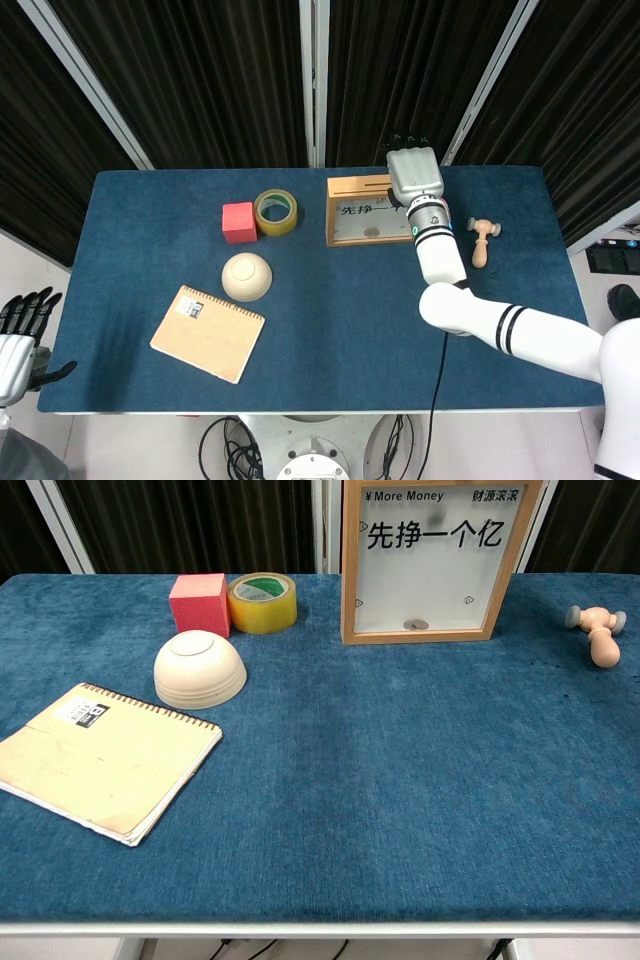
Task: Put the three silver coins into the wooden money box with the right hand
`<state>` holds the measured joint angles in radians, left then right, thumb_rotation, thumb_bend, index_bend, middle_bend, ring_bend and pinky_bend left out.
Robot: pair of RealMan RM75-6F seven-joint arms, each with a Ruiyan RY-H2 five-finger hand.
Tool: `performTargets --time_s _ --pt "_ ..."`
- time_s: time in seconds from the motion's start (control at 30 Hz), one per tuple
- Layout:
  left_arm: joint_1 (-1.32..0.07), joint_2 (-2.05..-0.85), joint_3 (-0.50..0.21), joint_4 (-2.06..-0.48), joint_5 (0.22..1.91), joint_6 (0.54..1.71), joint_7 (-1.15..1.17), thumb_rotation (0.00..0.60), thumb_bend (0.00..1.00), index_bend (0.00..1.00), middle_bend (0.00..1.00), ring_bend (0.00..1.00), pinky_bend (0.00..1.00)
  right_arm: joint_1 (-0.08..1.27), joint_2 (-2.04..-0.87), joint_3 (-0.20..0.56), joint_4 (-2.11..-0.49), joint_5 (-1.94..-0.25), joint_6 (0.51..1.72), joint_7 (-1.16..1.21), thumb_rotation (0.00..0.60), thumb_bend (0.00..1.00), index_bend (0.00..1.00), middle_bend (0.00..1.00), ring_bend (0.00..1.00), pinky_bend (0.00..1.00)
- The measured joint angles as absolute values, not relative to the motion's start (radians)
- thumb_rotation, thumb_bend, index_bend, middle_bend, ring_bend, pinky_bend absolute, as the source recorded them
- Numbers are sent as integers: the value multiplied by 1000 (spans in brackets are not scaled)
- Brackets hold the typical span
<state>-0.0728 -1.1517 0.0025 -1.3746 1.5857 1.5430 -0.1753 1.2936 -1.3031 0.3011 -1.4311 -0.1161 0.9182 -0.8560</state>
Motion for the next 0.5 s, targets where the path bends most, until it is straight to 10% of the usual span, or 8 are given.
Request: performTargets --time_s 0.5 --pt "-100 -1140 -14 -1407 1594 1531 -151 600 0 7 0 0 0 1038 -1143 240 -1732 -543 1104 -628 600 291 0 0 0 0"
